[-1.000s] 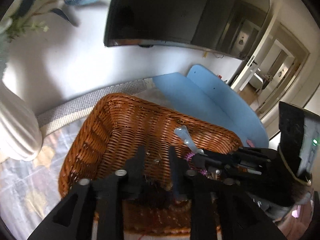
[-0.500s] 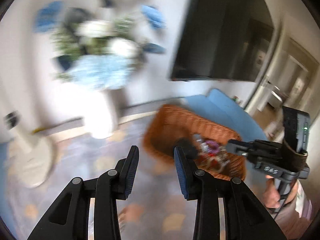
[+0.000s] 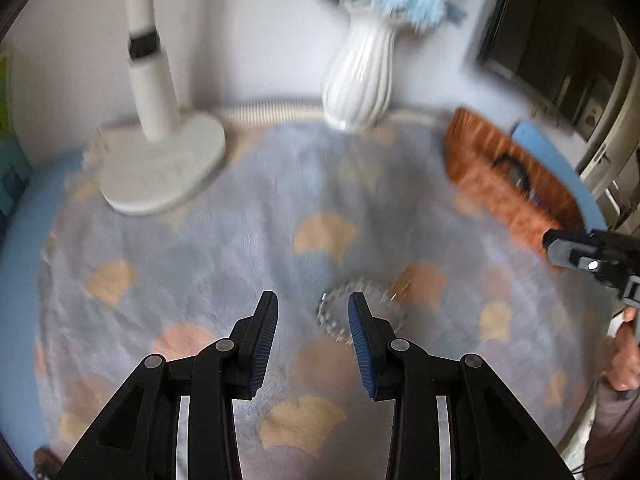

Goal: Organize jewelry
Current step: 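Move both tools back over the beaded bracelet and gold charm, then grasp the gold charm with the right tool while the left tool grasps the clear beaded bracelet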

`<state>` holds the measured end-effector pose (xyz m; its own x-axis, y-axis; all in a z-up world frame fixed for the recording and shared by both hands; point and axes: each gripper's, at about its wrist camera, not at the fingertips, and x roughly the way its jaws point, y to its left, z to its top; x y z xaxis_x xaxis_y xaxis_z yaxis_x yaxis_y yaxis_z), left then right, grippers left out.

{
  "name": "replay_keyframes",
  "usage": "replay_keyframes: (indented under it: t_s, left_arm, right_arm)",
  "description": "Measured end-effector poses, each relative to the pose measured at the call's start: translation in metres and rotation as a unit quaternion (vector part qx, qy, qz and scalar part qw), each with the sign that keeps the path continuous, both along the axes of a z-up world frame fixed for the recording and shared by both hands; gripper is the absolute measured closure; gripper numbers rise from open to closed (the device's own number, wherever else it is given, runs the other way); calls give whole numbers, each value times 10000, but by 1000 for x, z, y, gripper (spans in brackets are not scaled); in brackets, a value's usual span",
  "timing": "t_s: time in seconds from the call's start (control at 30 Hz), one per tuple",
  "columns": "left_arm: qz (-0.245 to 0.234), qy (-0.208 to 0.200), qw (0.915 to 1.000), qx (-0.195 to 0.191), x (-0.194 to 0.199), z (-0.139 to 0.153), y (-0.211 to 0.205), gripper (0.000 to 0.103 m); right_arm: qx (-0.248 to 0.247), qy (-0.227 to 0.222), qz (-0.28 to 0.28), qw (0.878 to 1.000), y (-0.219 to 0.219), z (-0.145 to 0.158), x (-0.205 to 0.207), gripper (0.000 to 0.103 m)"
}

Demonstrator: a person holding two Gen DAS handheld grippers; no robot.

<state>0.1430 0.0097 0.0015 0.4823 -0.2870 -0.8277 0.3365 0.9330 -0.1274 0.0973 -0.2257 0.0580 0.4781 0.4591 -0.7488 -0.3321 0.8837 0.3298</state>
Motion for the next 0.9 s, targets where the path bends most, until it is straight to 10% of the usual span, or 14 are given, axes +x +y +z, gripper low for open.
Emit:
replay_keyframes:
  t_s: [0.37, 0.9]
  left_arm:
    - [-50, -165, 9971, 736, 0, -30, -13, 66]
    - [-39, -191, 9994, 292, -8, -29, 10, 66]
  right_arm:
    - [312, 858, 147, 9957, 49, -59, 47, 84]
    - [-100, 706, -189, 9973, 70, -73, 62, 80]
